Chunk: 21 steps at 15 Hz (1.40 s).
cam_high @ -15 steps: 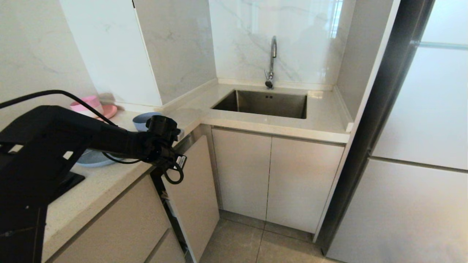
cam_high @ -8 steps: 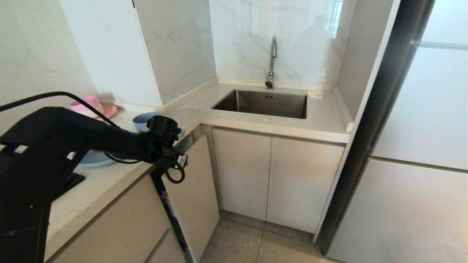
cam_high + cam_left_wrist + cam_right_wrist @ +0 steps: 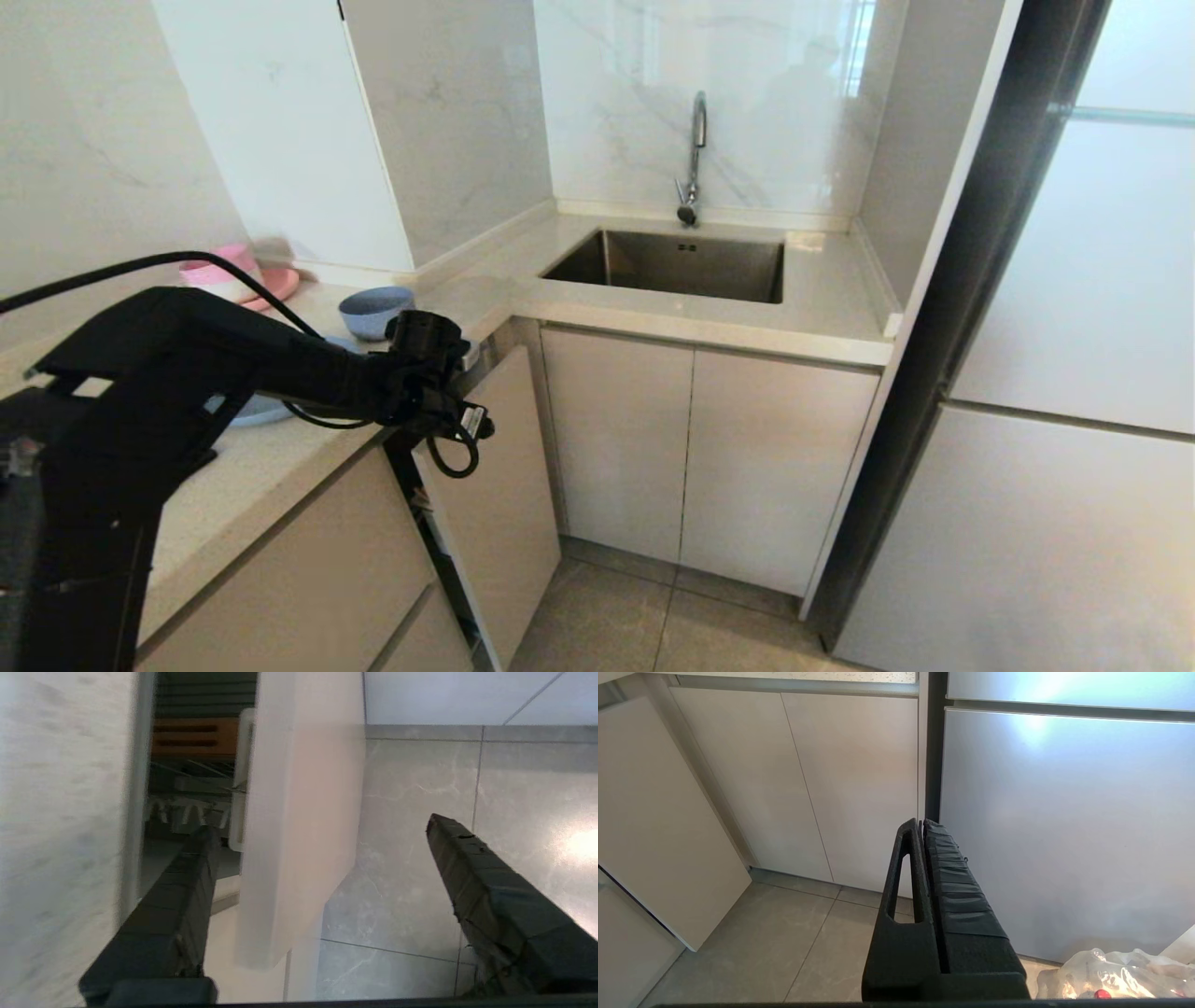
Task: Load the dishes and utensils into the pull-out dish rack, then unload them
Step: Open the cupboard
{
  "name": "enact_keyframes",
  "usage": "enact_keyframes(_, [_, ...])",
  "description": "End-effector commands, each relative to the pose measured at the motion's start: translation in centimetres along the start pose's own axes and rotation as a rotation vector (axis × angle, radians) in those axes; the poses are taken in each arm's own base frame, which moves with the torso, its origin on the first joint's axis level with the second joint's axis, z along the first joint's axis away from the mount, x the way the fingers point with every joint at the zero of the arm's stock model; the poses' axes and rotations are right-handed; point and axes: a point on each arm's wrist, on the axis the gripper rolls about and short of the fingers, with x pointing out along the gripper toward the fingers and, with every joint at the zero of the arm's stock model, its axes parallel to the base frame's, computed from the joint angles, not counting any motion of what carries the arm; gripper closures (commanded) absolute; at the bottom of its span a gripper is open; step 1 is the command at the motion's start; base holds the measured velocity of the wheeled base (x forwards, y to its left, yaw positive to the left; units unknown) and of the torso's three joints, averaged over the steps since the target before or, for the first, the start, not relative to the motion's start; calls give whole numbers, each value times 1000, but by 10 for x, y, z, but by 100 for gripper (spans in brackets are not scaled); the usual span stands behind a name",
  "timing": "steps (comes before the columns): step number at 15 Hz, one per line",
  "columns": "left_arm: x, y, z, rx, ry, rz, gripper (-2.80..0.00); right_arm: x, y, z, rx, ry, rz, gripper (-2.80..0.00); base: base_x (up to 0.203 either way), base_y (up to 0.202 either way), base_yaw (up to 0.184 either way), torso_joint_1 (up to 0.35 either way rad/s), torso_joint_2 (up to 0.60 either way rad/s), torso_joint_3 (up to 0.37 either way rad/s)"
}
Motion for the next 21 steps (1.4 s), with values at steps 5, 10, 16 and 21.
enact_keyframes(5, [9, -1, -5, -1, 12, -37, -280, 0, 0, 0, 0, 1, 0, 0, 0, 0, 0, 0, 0, 0])
enact_keyframes(10, [10, -4, -7, 2, 18, -55, -280, 0, 0, 0, 0, 1, 0, 0, 0, 0, 0, 0, 0, 0])
enact_keyframes(16, [5, -19, -7, 7, 18, -86, -280, 0, 0, 0, 0, 1, 0, 0, 0, 0, 0, 0, 0, 0])
enact_keyframes(21, [-4, -41, -7, 20, 20, -125, -280, 0, 0, 0, 0, 1, 0, 0, 0, 0, 0, 0, 0, 0])
